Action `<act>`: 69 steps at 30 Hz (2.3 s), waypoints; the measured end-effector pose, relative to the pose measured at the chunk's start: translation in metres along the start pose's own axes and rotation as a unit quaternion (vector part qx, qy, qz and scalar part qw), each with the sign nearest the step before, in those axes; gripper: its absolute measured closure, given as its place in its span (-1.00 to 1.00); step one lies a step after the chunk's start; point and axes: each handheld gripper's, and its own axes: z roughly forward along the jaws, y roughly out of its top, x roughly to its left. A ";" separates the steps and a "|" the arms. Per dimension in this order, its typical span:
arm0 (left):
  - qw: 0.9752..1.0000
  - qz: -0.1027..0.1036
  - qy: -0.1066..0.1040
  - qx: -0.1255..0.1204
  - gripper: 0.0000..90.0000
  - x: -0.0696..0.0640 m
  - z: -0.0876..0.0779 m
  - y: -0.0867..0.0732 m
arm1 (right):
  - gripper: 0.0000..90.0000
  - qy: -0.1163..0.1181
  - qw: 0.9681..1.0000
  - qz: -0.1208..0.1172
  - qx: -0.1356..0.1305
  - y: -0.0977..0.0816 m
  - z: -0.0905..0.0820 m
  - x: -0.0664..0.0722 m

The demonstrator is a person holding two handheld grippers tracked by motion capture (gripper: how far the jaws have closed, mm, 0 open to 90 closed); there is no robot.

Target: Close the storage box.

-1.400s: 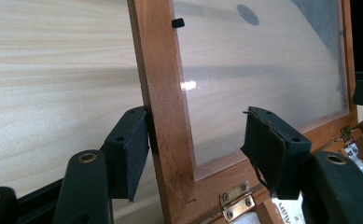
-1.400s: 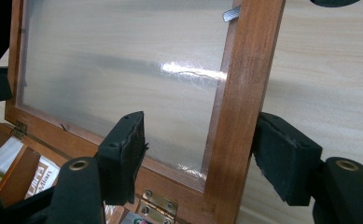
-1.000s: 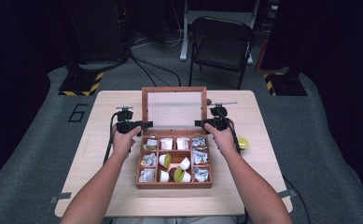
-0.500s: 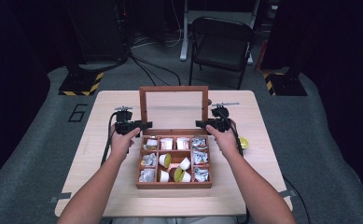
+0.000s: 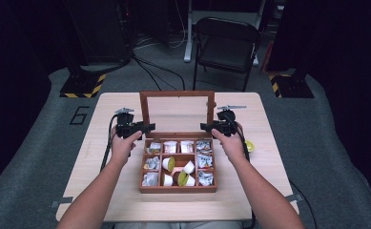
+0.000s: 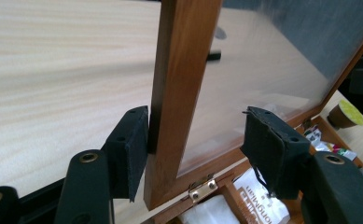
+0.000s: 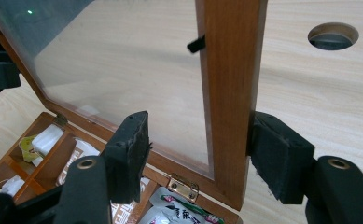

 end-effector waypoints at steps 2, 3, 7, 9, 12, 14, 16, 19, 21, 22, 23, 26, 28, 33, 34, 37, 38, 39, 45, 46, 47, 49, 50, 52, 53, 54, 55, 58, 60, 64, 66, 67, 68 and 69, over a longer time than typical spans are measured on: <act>1.000 0.011 0.003 0.001 -0.09 -0.003 -0.002 0.001 | -0.12 0.001 1.000 0.000 -0.006 0.001 -0.002 0.001; 1.000 0.013 0.001 -0.002 -0.09 -0.004 -0.004 0.002 | -0.11 0.002 1.000 0.004 -0.007 0.001 -0.004 0.002; 0.999 0.000 -0.012 -0.034 -0.07 -0.008 -0.012 0.006 | -0.08 0.010 1.000 0.011 -0.016 0.004 -0.010 0.006; 0.999 0.001 -0.011 -0.043 -0.08 -0.012 -0.016 0.009 | -0.09 0.007 1.000 0.004 -0.012 0.005 -0.013 0.008; 0.999 0.011 -0.014 -0.044 -0.09 -0.016 -0.022 0.010 | -0.12 0.008 1.000 -0.002 -0.010 0.006 -0.016 0.011; 0.999 0.010 -0.017 -0.046 -0.09 -0.017 -0.025 0.010 | -0.13 0.010 1.000 -0.013 -0.014 0.007 -0.019 0.013; 0.999 0.013 -0.021 -0.046 -0.11 -0.020 -0.028 0.010 | -0.16 0.011 1.000 -0.012 -0.013 0.007 -0.021 0.015; 0.998 0.019 -0.024 -0.047 -0.16 -0.023 -0.032 0.011 | -0.19 0.007 1.000 -0.011 -0.007 0.006 -0.026 0.019; 0.998 0.024 -0.030 -0.048 -0.17 -0.025 -0.036 0.011 | -0.21 0.006 1.000 -0.020 -0.008 0.006 -0.027 0.020; 0.998 0.028 -0.032 -0.047 -0.17 -0.026 -0.038 0.011 | -0.22 0.006 1.000 -0.021 -0.007 0.005 -0.029 0.022; 0.998 0.029 -0.033 -0.046 -0.17 -0.027 -0.040 0.010 | -0.23 0.006 1.000 -0.020 -0.006 0.005 -0.031 0.024; 0.998 0.033 -0.034 -0.043 -0.19 -0.030 -0.044 0.009 | -0.25 0.010 1.000 -0.026 -0.015 0.005 -0.037 0.027; 0.998 0.036 -0.033 -0.038 -0.20 -0.032 -0.046 0.008 | -0.25 0.011 0.999 -0.029 -0.015 0.005 -0.042 0.029; 0.997 0.045 -0.034 -0.047 -0.23 -0.040 -0.056 0.008 | -0.25 0.016 0.999 -0.040 -0.024 0.003 -0.053 0.034; 0.997 0.048 -0.035 -0.049 -0.23 -0.042 -0.059 0.008 | -0.25 0.017 0.999 -0.040 -0.025 0.003 -0.055 0.034; 0.996 0.055 -0.039 -0.051 -0.24 -0.045 -0.064 0.007 | -0.25 0.022 0.998 -0.045 -0.028 0.001 -0.062 0.036; 0.996 0.055 -0.040 -0.052 -0.24 -0.046 -0.066 0.006 | -0.25 0.023 0.998 -0.045 -0.028 0.001 -0.063 0.037; 0.996 0.057 -0.041 -0.052 -0.24 -0.046 -0.068 0.006 | -0.24 0.023 0.998 -0.047 -0.028 0.000 -0.065 0.038; 0.996 0.059 -0.047 -0.047 -0.26 -0.048 -0.073 0.001 | -0.24 0.025 0.998 -0.054 -0.032 -0.003 -0.076 0.042; 0.996 0.064 -0.044 -0.046 -0.26 -0.049 -0.074 0.000 | -0.24 0.025 0.998 -0.056 -0.033 -0.004 -0.077 0.043; 0.996 0.064 -0.042 -0.047 -0.26 -0.050 -0.074 0.000 | -0.23 0.024 0.998 -0.056 -0.033 -0.005 -0.079 0.044; 0.996 0.065 -0.044 -0.046 -0.27 -0.051 -0.076 -0.001 | -0.23 0.025 0.998 -0.052 -0.032 -0.006 -0.082 0.044; 0.996 0.063 -0.045 -0.048 -0.27 -0.052 -0.078 -0.002 | -0.23 0.025 0.998 -0.053 -0.031 -0.006 -0.082 0.044; 0.996 0.064 -0.047 -0.048 -0.27 -0.052 -0.080 -0.002 | -0.23 0.028 0.998 -0.055 -0.030 -0.007 -0.084 0.045; 0.996 0.062 -0.048 -0.050 -0.27 -0.052 -0.083 -0.004 | -0.23 0.027 0.998 -0.055 -0.028 -0.007 -0.085 0.045; 0.996 0.060 -0.050 -0.050 -0.27 -0.052 -0.085 -0.004 | -0.22 0.027 0.998 -0.058 -0.028 -0.008 -0.085 0.046; 0.996 0.063 -0.048 -0.050 -0.27 -0.052 -0.087 -0.005 | -0.22 0.028 0.998 -0.058 -0.027 -0.008 -0.086 0.046; 0.996 0.055 -0.051 -0.056 -0.26 -0.053 -0.093 -0.008 | -0.20 0.027 0.997 -0.063 -0.031 -0.011 -0.089 0.048; 0.996 0.055 -0.051 -0.053 -0.22 -0.053 -0.096 -0.010 | -0.19 0.027 0.997 -0.063 -0.032 -0.011 -0.090 0.048; 0.995 0.064 -0.051 -0.051 -0.16 -0.057 -0.100 -0.018 | -0.16 0.021 0.996 -0.080 -0.026 -0.017 -0.094 0.053; 0.995 0.068 -0.051 -0.052 -0.15 -0.058 -0.102 -0.023 | -0.14 0.018 0.996 -0.087 -0.026 -0.021 -0.097 0.055; 0.995 0.071 -0.051 -0.051 -0.14 -0.059 -0.103 -0.026 | -0.14 0.017 0.995 -0.089 -0.028 -0.023 -0.098 0.056; 0.995 0.072 -0.049 -0.051 -0.14 -0.060 -0.104 -0.030 | -0.14 0.018 0.995 -0.089 -0.030 -0.026 -0.099 0.057; 0.995 0.074 -0.048 -0.051 -0.14 -0.061 -0.105 -0.032 | -0.13 0.019 0.995 -0.088 -0.031 -0.030 -0.101 0.057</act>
